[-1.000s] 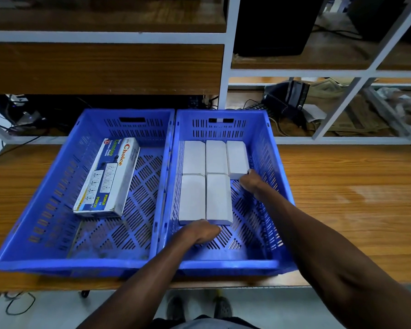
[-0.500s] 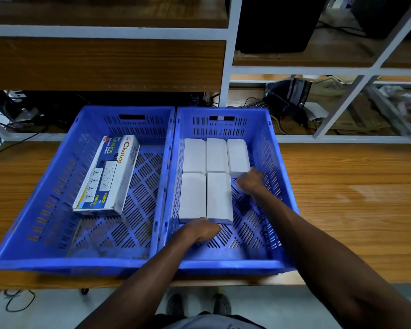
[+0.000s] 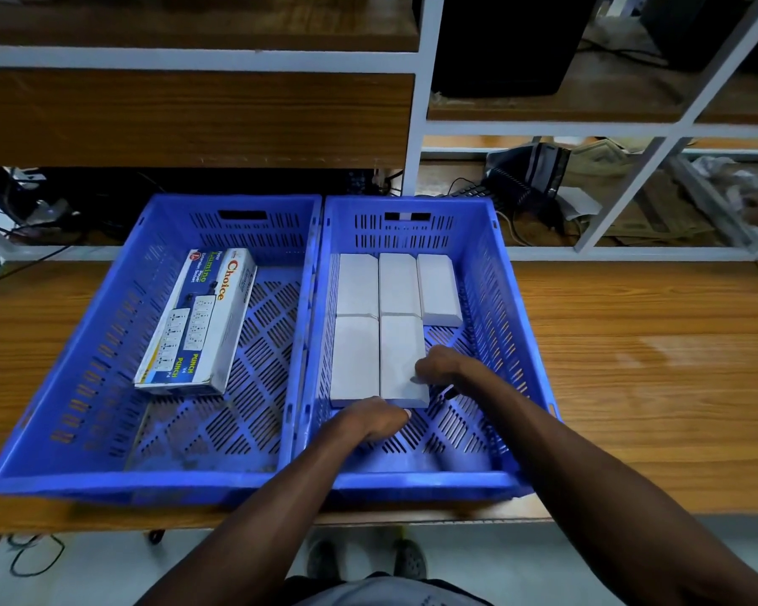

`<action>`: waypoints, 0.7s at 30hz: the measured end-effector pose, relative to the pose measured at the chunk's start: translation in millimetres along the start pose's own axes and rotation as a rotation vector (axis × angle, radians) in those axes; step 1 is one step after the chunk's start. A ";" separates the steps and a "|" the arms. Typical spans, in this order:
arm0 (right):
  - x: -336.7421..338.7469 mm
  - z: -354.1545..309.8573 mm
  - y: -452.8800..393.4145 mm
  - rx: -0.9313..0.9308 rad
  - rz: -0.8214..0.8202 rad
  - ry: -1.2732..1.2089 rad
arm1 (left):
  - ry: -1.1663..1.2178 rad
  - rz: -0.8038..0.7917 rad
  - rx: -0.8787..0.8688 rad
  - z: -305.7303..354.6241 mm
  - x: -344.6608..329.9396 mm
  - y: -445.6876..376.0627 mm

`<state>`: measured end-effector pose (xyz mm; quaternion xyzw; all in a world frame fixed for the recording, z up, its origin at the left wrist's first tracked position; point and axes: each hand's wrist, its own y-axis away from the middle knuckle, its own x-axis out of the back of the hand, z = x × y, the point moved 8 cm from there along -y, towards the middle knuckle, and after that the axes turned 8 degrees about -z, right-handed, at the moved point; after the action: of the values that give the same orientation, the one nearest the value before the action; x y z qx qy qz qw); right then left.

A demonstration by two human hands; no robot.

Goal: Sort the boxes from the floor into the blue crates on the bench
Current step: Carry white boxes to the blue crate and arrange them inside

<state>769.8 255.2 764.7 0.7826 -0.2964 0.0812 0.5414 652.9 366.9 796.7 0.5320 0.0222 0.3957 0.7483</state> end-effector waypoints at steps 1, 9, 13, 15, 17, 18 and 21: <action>-0.6 1.3 -0.5 -0.005 0.000 -0.018 | 0.004 0.001 0.003 -0.3 0.1 -0.5; -4.1 1.7 13.1 -0.004 -0.008 -0.104 | 0.032 0.021 0.006 1.0 1.2 3.1; -4.2 -1.4 22.1 0.021 -0.025 -0.110 | 0.079 0.060 0.002 -2.5 4.0 1.8; -2.6 -1.6 28.5 0.043 -0.021 -0.162 | 0.090 0.091 0.016 -4.7 6.4 2.9; -2.7 0.0 35.0 0.048 -0.022 -0.209 | 0.080 0.111 0.022 -4.1 8.5 7.0; -2.7 0.4 38.6 0.052 -0.020 -0.216 | 0.076 0.118 0.015 -3.7 9.8 8.7; -0.2 1.4 49.0 0.075 -0.005 -0.208 | 0.082 0.159 -0.003 -5.8 15.2 13.7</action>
<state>742.3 242.4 803.2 0.8071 -0.3458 0.0090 0.4784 652.9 382.4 811.2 0.5143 0.0102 0.4754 0.7137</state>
